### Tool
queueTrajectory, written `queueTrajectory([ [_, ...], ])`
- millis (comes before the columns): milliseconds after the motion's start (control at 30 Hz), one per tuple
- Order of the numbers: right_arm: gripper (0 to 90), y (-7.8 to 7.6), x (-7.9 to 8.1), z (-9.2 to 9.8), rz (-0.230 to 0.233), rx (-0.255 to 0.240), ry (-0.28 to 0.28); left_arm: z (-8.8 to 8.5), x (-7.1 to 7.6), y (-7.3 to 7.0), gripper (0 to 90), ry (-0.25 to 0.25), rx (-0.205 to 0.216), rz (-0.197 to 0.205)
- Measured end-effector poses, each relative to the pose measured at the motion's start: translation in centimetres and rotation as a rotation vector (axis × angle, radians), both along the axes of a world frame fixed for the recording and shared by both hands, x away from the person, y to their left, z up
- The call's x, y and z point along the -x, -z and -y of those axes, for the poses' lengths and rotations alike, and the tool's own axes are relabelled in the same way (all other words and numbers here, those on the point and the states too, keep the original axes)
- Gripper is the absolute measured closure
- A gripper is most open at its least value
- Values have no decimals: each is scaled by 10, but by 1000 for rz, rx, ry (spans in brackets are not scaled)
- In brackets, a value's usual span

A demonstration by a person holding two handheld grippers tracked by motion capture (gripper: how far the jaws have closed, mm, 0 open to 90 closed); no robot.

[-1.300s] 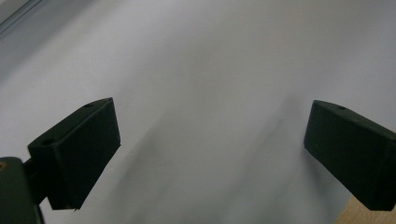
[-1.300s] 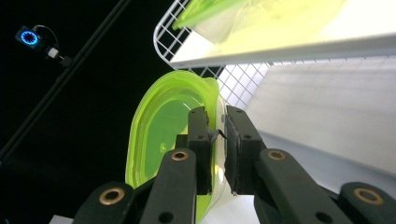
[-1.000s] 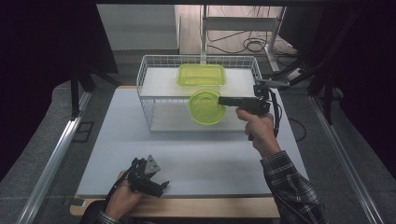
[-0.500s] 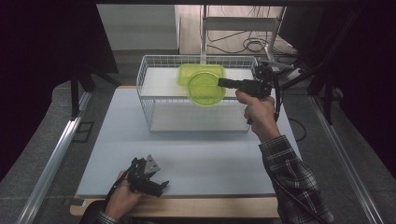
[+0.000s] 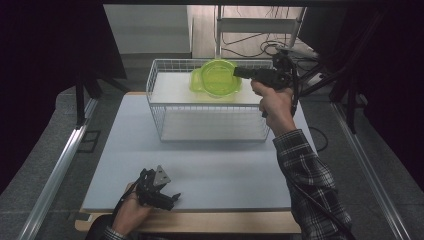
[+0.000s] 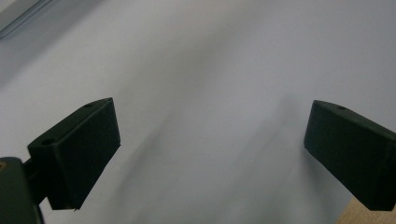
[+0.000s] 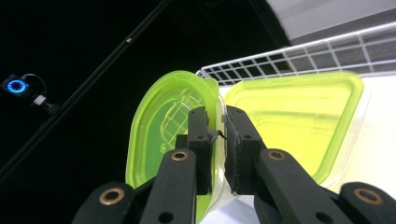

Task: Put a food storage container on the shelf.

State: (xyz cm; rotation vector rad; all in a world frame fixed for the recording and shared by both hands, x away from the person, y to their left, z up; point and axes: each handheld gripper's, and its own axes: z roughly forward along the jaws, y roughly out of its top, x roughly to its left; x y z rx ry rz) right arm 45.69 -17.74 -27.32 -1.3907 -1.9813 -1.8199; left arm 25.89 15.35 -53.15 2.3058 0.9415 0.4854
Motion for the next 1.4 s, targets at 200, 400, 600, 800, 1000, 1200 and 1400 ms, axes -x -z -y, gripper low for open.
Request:
queueTrajectory([
  [200,811,-5,-11,-3,4,1,29,0,0,0,33,-3,8,-4],
  [400,810,-7,-20,-10,9,34,65,0,0,0,33,-2,6,-5],
  [600,810,-4,-28,-17,-1,59,104,0,0,0,33,2,2,-6],
  [800,804,-3,-32,-24,-1,82,124,0,0,1,33,3,-2,-6],
  [1000,778,-7,-31,-29,21,161,166,0,1,1,33,5,-4,-7],
  [1200,740,-4,-34,-31,7,178,191,0,1,1,33,7,-8,-10],
  [1400,639,-5,-35,-28,14,166,200,0,1,1,33,7,-9,-10],
])
